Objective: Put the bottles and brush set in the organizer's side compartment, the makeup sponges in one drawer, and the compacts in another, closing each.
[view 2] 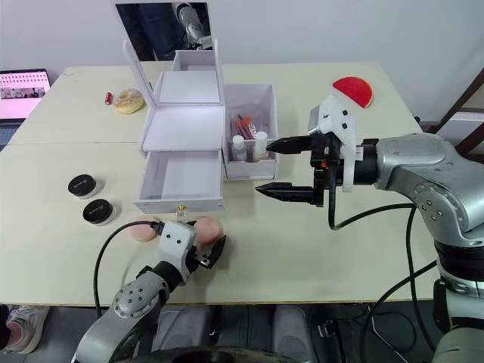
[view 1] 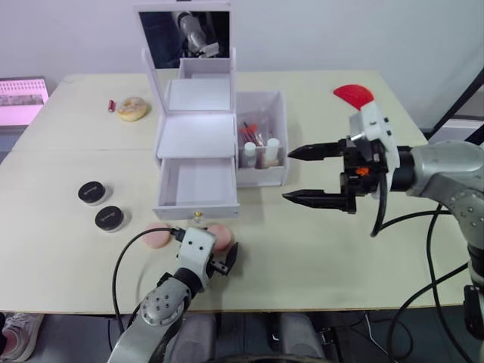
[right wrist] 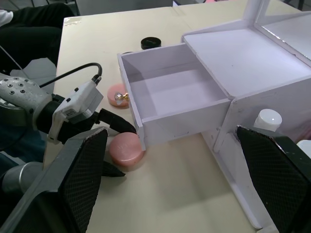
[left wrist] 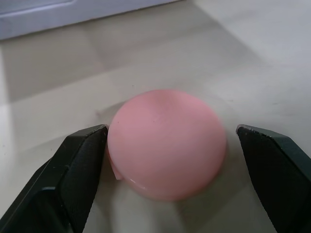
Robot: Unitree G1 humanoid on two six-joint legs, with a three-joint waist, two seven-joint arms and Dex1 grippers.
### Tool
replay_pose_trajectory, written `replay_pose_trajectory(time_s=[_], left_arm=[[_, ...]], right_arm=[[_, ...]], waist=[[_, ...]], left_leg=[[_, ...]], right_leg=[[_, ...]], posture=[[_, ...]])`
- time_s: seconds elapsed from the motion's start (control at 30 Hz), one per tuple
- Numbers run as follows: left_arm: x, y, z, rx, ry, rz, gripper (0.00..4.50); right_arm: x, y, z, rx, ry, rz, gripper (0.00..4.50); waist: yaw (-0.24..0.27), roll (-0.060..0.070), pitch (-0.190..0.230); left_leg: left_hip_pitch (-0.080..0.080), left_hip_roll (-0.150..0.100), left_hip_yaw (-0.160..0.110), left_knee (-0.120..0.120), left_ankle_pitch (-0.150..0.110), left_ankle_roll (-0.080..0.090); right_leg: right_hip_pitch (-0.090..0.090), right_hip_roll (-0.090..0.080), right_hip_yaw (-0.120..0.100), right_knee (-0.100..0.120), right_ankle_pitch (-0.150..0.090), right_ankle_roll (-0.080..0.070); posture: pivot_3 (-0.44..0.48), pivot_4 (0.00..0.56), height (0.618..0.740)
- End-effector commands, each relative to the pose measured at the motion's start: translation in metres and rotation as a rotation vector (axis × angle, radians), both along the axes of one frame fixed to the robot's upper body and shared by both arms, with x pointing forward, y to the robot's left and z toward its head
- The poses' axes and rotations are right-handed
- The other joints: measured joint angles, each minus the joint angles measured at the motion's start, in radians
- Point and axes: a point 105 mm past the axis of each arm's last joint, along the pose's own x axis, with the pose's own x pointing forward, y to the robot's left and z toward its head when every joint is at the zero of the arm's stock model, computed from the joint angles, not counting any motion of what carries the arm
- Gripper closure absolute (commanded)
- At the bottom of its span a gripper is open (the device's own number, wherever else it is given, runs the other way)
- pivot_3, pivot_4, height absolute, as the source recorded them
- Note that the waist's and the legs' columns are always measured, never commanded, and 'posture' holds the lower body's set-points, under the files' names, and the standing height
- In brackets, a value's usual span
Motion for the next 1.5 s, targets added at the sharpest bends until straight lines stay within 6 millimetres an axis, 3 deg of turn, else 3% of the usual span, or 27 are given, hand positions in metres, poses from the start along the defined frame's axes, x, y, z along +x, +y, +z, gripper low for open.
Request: replay_pose_trajectory(time_s=[0.03,0.17,0.23,0.33,0.37,0.63,0.77,0.93,1.07,1.2,1.33,1.5], left_arm=[[0.002,-0.005,-0.007,-0.006,0.027,-0.013,0.05],[0.001,-0.008,-0.007,-0.012,0.030,-0.024,0.05],[0.001,-0.008,-0.006,-0.013,0.031,-0.021,0.58],[0.001,-0.007,-0.004,-0.011,0.026,-0.021,1.75],[0.001,-0.007,-0.003,-0.010,0.024,-0.020,1.80],[-0.014,0.013,0.010,0.048,0.017,-0.044,1.80],[-0.031,0.031,0.034,0.037,-0.027,-0.111,1.80],[-0.047,0.062,0.069,0.030,-0.090,-0.258,1.80],[-0.066,0.093,0.083,0.052,-0.026,-0.379,1.80],[-0.077,0.129,0.094,0.087,0.060,-0.389,1.80],[-0.067,0.155,0.112,0.139,0.030,-0.349,1.80],[-0.035,0.167,0.154,0.141,-0.087,-0.337,1.80]], right_arm=[[-0.006,0.003,0.006,-0.010,-0.033,0.025,0.00],[-0.008,0.003,0.005,-0.015,-0.029,0.026,0.00],[-0.008,0.003,0.005,-0.015,-0.030,0.024,0.00],[-0.008,0.003,0.005,-0.016,-0.032,0.022,0.00],[-0.008,0.003,0.005,-0.016,-0.033,0.021,0.00],[-0.005,0.004,0.005,-0.013,-0.041,0.019,0.00],[-0.002,0.004,0.004,-0.005,-0.048,0.013,0.00],[0.003,0.004,0.001,0.007,-0.057,0.008,0.00],[0.007,0.001,-0.003,0.010,-0.068,-0.006,0.00],[0.009,0.000,-0.004,0.022,-0.081,-0.015,0.00],[0.013,-0.001,-0.005,0.029,-0.093,-0.023,0.00],[0.014,0.001,-0.008,0.044,-0.100,-0.028,0.00]], waist=[[0.002,0.001,0.000],[0.000,0.001,0.000],[0.001,0.001,0.000],[0.001,0.001,0.000],[0.001,0.001,0.000],[-0.005,0.001,0.000],[-0.005,0.001,0.000],[-0.002,0.001,0.000],[-0.004,-0.001,0.000],[-0.005,-0.001,0.001],[-0.003,0.000,0.001],[-0.002,-0.002,0.001]], left_leg=[[0.000,0.000,0.000,0.000,0.000,0.000],[0.000,0.000,0.000,0.000,0.000,0.000],[0.000,0.000,0.000,0.000,0.000,0.000],[0.000,0.000,0.000,0.000,0.000,0.000],[0.000,0.000,0.000,0.000,0.000,0.000],[-0.001,0.000,0.000,-0.001,0.000,0.001],[-0.002,0.000,0.000,-0.002,-0.002,0.003],[-0.002,0.000,-0.001,-0.001,-0.002,0.002],[-0.003,0.000,0.000,-0.001,-0.002,0.002],[-0.003,0.000,0.002,-0.002,-0.002,0.003],[-0.003,0.000,0.002,-0.002,-0.002,0.003],[-0.003,0.000,0.000,0.000,-0.002,0.003]], right_leg=[[0.000,0.000,0.000,0.000,0.000,0.000],[0.000,0.000,0.000,0.000,0.000,0.000],[0.000,0.000,0.000,0.000,0.000,0.000],[0.000,0.000,0.000,0.000,0.000,0.000],[0.000,0.000,0.000,0.000,0.000,0.000],[-0.001,0.000,0.000,0.000,0.000,0.001],[-0.003,0.000,0.000,0.000,0.000,0.001],[-0.003,0.000,-0.001,-0.001,-0.001,0.000],[-0.004,-0.001,-0.001,-0.002,-0.001,0.000],[-0.005,-0.001,0.000,-0.002,-0.001,0.000],[-0.005,-0.001,-0.001,-0.002,-0.001,0.000],[-0.005,-0.001,-0.001,-0.002,-0.001,0.000]], posture=[[0.000,0.150,0.739],[0.000,0.150,0.739],[0.000,0.150,0.739],[0.000,0.150,0.739],[0.000,0.150,0.739],[0.000,0.150,0.739],[0.000,0.150,0.739],[0.000,0.150,0.739],[0.000,0.150,0.739],[0.000,0.150,0.739],[0.000,0.150,0.739],[0.000,0.150,0.739]])
